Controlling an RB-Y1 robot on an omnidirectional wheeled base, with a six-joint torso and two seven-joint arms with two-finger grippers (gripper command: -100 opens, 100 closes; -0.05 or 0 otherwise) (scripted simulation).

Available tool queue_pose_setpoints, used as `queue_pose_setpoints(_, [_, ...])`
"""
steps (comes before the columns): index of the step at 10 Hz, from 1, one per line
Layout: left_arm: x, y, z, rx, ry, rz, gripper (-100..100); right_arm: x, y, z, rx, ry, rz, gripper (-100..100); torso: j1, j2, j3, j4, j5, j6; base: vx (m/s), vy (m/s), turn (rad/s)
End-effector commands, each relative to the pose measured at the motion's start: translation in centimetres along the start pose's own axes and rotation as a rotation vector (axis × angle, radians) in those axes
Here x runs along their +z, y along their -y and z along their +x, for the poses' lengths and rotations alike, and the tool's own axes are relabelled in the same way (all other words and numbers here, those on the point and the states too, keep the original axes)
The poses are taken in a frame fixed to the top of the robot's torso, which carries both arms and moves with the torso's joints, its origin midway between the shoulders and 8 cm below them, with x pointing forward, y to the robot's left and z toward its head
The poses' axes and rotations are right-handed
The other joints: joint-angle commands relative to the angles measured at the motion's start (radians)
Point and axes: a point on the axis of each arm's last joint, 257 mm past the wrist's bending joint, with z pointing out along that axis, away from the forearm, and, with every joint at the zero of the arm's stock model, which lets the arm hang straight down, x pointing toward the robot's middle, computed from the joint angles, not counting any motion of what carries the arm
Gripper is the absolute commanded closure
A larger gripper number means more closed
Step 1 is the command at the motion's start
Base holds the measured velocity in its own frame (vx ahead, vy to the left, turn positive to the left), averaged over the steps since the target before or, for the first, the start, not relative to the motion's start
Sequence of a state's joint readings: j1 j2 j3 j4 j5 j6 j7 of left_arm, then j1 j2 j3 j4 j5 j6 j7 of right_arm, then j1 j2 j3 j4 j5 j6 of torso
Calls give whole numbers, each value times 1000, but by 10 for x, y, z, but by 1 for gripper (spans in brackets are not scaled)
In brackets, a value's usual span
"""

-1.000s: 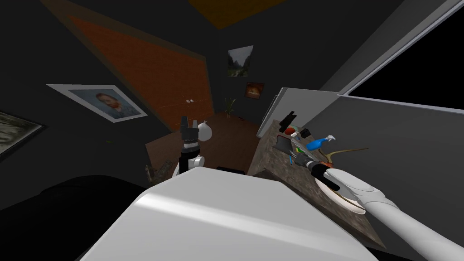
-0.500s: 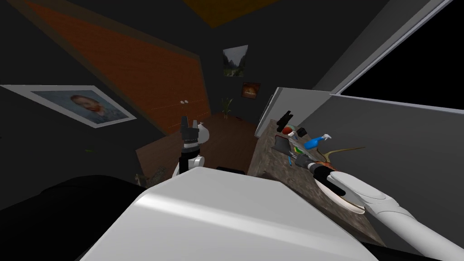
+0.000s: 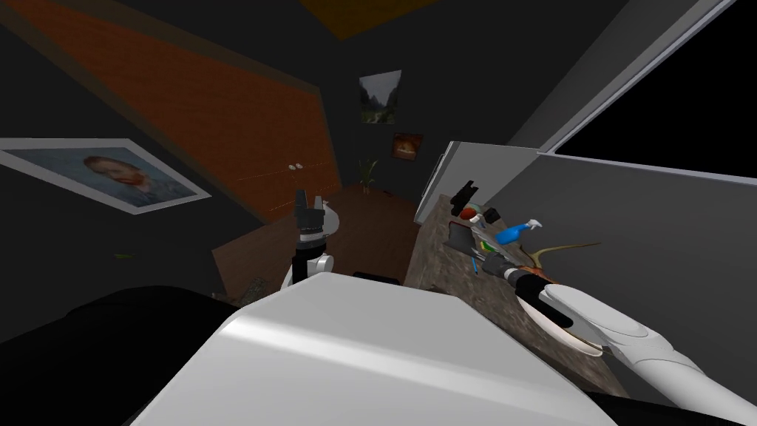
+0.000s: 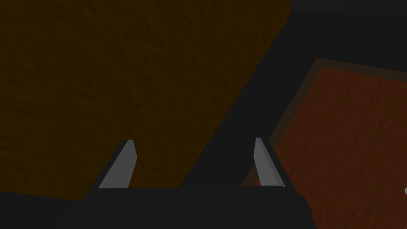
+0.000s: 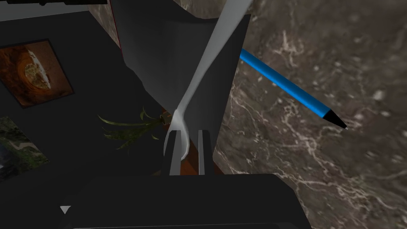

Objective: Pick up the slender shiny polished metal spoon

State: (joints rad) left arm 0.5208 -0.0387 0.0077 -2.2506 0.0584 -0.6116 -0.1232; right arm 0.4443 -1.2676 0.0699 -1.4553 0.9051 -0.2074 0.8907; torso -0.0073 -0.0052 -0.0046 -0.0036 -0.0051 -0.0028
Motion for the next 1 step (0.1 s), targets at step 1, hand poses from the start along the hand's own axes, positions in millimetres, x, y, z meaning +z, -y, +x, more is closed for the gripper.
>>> queue_pose_setpoints(1, [0,0,0,0,0,0,0,0,0,0,0,0,0,0,0,0,0,0,0,0,0,0,0])
